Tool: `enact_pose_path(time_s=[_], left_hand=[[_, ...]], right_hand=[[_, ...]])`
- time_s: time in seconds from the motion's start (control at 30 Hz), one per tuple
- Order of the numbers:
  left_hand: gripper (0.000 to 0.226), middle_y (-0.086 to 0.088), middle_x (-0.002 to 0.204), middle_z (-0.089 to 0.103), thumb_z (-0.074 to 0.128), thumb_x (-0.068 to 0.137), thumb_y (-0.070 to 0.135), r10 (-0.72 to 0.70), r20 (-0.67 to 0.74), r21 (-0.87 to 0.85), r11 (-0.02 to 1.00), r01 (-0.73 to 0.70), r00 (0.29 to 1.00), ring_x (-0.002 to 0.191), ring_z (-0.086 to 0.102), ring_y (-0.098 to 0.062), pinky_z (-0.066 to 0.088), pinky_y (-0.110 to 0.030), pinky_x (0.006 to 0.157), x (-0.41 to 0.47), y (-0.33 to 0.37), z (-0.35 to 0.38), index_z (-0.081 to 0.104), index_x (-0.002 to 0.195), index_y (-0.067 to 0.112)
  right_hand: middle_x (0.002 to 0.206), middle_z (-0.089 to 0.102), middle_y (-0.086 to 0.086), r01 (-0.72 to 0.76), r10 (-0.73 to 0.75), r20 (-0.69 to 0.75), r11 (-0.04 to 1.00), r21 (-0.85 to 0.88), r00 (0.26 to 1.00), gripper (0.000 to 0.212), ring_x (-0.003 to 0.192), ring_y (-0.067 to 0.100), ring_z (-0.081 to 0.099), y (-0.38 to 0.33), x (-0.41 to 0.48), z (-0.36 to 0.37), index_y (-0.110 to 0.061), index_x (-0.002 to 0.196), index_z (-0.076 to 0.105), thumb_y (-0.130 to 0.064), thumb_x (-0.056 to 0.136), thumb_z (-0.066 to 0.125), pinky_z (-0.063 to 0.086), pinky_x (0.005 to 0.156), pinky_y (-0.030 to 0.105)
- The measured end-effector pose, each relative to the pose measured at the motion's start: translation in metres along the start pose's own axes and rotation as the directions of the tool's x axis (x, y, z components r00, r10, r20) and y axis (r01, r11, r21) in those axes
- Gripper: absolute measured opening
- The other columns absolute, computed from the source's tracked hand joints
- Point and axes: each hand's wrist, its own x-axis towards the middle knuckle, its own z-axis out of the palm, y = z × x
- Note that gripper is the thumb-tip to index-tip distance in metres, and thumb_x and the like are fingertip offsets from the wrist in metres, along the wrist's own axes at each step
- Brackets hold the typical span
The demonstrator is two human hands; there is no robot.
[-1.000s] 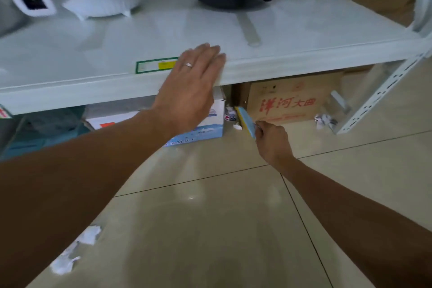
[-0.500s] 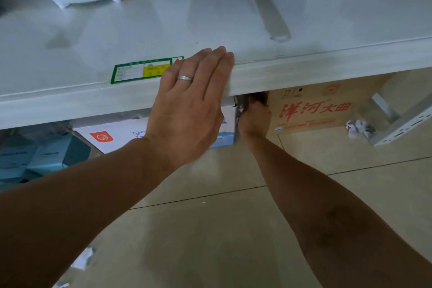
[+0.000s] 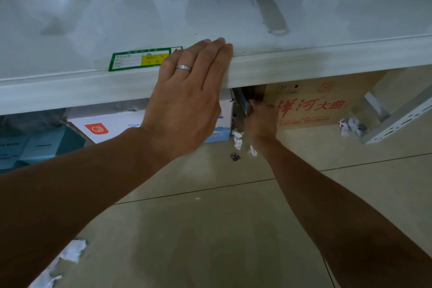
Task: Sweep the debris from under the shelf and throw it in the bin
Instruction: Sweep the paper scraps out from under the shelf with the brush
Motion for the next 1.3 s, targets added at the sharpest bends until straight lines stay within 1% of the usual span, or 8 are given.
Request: enact_pose_path(time_s=[0.17, 0.33, 0.43, 0.53, 0.73, 0.87, 1.0, 1.3], left_hand=[[0.074, -0.012, 0.158, 0.035, 0.047, 0.087, 0.028, 0.011, -0.004, -0.011, 1.000, -0.011, 1.000, 0.142, 0.036, -0.030, 0.028, -0.045, 0.114, 0.001, -0.001, 0.000, 0.025, 0.154, 0.006], [0.074, -0.013, 0.157, 0.036, 0.051, 0.087, 0.026, 0.008, -0.020, -0.016, 1.000, -0.009, 1.000, 0.141, 0.038, -0.031, 0.028, -0.045, 0.112, 0.001, 0.000, 0.002, 0.027, 0.154, 0.006], [0.072, -0.014, 0.156, 0.038, 0.052, 0.088, 0.025, 0.000, -0.034, -0.017, 1.000, 0.000, 0.999, 0.140, 0.039, -0.032, 0.028, -0.047, 0.112, 0.000, 0.001, 0.003, 0.029, 0.153, 0.004], [0.071, -0.015, 0.156, 0.037, 0.050, 0.089, 0.026, -0.005, -0.028, -0.001, 1.000, 0.005, 1.000, 0.140, 0.039, -0.034, 0.027, -0.048, 0.112, 0.000, 0.001, 0.003, 0.028, 0.153, 0.004], [0.071, -0.015, 0.157, 0.037, 0.049, 0.090, 0.027, -0.004, -0.024, -0.003, 1.000, 0.004, 1.000, 0.141, 0.038, -0.034, 0.027, -0.048, 0.112, 0.000, 0.002, 0.002, 0.027, 0.153, 0.004], [0.072, -0.015, 0.157, 0.035, 0.047, 0.090, 0.029, -0.007, -0.022, 0.021, 1.000, 0.008, 1.000, 0.141, 0.037, -0.033, 0.026, -0.047, 0.111, 0.000, 0.003, 0.003, 0.025, 0.154, 0.004], [0.073, -0.015, 0.157, 0.037, 0.048, 0.089, 0.029, -0.005, -0.038, 0.019, 1.000, 0.005, 0.999, 0.141, 0.038, -0.033, 0.025, -0.046, 0.112, 0.000, 0.004, 0.003, 0.026, 0.154, 0.003], [0.071, -0.015, 0.154, 0.042, 0.051, 0.088, 0.027, -0.027, -0.089, 0.004, 1.000, 0.028, 0.996, 0.139, 0.041, -0.033, 0.024, -0.046, 0.113, 0.001, 0.005, 0.009, 0.032, 0.152, 0.004]], right_hand=[[0.092, 0.070, 0.016, -0.177, 0.173, 0.046, 0.978, 0.110, 0.984, 0.017, 0.087, 0.031, 0.067, -0.020, 0.017, 0.024, -0.003, 0.090, 0.066, -0.005, 0.094, 0.050, 0.038, 0.064, 0.027], [0.088, 0.072, 0.012, -0.163, 0.152, 0.136, 0.984, 0.069, 0.979, 0.017, 0.076, 0.025, 0.066, -0.003, 0.003, 0.016, -0.004, 0.086, 0.068, -0.012, 0.093, 0.055, 0.040, 0.061, 0.025], [0.075, 0.071, 0.014, -0.072, 0.073, -0.007, 0.997, 0.030, 0.997, 0.028, 0.065, 0.031, 0.066, 0.021, -0.028, -0.012, -0.008, 0.074, 0.065, -0.016, 0.094, 0.048, 0.042, 0.057, 0.027], [0.070, 0.072, 0.016, 0.008, 0.000, -0.190, 0.999, 0.040, 0.982, 0.023, 0.059, 0.036, 0.065, 0.035, -0.058, -0.024, -0.009, 0.091, 0.072, -0.017, 0.095, 0.051, 0.046, 0.056, 0.030], [0.062, 0.069, 0.011, 0.073, -0.035, -0.286, 0.990, 0.121, 0.958, 0.015, 0.047, 0.022, 0.061, 0.014, -0.054, -0.002, -0.008, 0.096, 0.071, -0.014, 0.094, 0.057, 0.034, 0.050, 0.020], [0.067, 0.068, 0.013, -0.029, 0.061, -0.215, 0.988, 0.150, 0.975, 0.016, 0.056, 0.025, 0.065, -0.014, -0.018, 0.027, -0.005, 0.089, 0.067, -0.014, 0.094, 0.055, 0.045, 0.049, 0.026], [0.079, 0.073, 0.014, -0.240, 0.262, -0.130, 0.957, 0.165, 0.956, 0.010, 0.072, 0.028, 0.071, -0.023, 0.011, 0.053, -0.002, 0.085, 0.069, -0.009, 0.088, 0.062, 0.060, 0.066, 0.034], [0.090, 0.073, 0.016, -0.382, 0.388, 0.006, 0.904, 0.189, 0.921, 0.013, 0.081, 0.030, 0.071, -0.010, 0.024, 0.080, -0.001, 0.095, 0.068, -0.007, 0.091, 0.057, 0.059, 0.070, 0.036]])
